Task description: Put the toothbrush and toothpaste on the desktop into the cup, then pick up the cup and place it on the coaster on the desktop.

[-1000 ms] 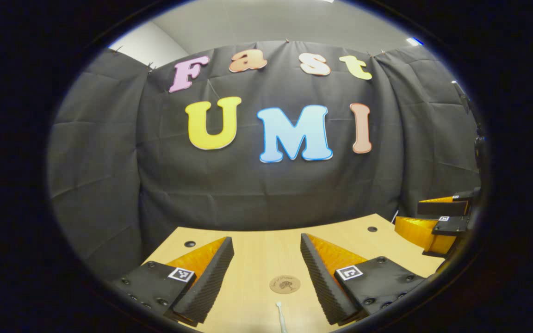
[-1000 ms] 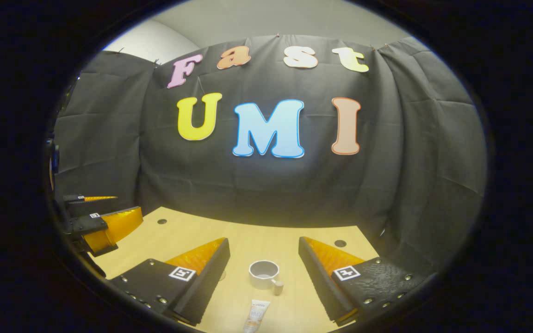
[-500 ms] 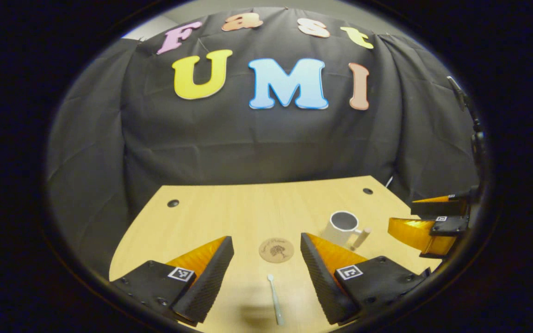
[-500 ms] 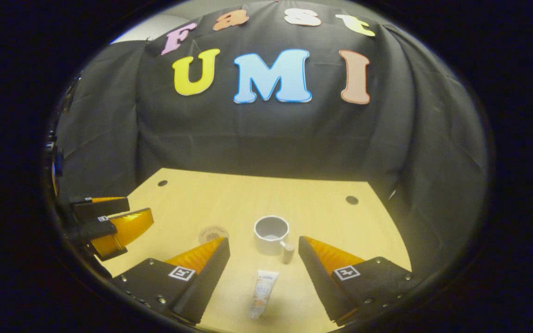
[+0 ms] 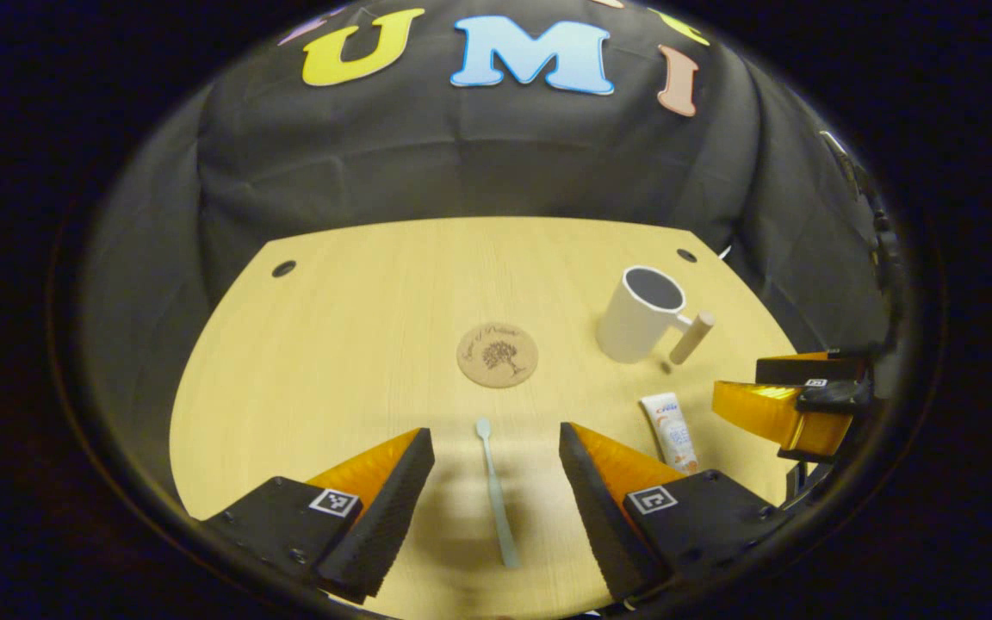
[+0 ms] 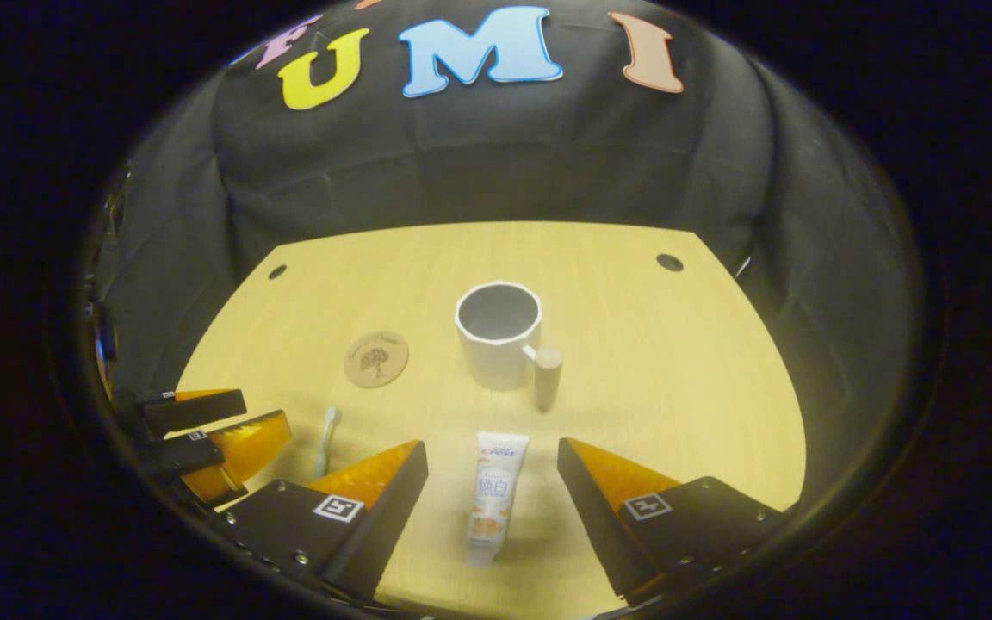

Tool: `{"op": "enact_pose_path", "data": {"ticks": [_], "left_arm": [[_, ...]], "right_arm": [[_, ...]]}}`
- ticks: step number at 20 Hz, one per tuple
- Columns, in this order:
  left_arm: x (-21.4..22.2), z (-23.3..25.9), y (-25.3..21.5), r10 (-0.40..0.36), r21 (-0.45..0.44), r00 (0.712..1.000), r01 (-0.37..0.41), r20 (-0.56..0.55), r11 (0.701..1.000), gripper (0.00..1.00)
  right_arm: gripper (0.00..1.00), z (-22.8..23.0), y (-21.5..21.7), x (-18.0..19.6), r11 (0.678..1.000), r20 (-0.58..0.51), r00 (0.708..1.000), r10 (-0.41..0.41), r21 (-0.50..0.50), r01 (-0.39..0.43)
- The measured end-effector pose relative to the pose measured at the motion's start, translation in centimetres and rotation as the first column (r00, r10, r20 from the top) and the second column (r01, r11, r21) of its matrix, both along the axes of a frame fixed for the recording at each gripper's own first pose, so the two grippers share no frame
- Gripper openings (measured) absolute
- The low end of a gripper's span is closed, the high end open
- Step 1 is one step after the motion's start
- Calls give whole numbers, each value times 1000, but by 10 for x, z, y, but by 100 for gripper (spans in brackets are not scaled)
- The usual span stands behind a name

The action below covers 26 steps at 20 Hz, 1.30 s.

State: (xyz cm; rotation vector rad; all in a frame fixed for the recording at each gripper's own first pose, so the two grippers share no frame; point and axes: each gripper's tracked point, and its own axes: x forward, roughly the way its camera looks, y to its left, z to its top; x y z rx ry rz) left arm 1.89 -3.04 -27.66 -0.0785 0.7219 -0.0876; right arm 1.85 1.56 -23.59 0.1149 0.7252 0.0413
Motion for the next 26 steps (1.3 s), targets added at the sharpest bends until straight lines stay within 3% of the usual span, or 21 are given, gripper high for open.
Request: {"op": "enact_pose_path", "data": {"ticks": [10, 12, 18, 19, 23, 24, 25, 26], "left_arm": [[-10, -85, -5, 28, -27, 973, -35, -230, 999, 98], [-9, -97, -3, 37, -19, 968, -43, -249, 999, 100], [-10, -110, 2, 63, 58, 965, -50, -255, 997, 94], [-9, -109, 2, 71, 57, 966, -59, -250, 997, 93], [-9, -110, 4, 92, 54, 969, -81, -231, 995, 94], [-8, -108, 3, 91, 55, 968, -80, -232, 995, 88], [-8, -108, 3, 86, 60, 968, -74, -236, 995, 85], [-6, -109, 3, 70, 65, 970, -56, -233, 996, 85]], "right_arm": [[95, -61, 6, 0, 1000, -183, 983, -1, -17, -2], [95, -76, 5, -6, 999, -240, 971, 3, -33, -11], [96, -105, 4, -9, 998, -314, 949, -3, -54, -15], [100, -110, 6, -5, 998, -300, 954, -4, -56, -14], [96, -109, 7, -9, 999, -317, 948, -14, -50, -2], [94, -110, 8, -9, 999, -331, 944, -14, -46, -2], [80, -110, 8, -10, 999, -342, 940, -16, -42, 2], [76, -108, 9, -10, 999, -362, 932, -20, -41, 6]]}}
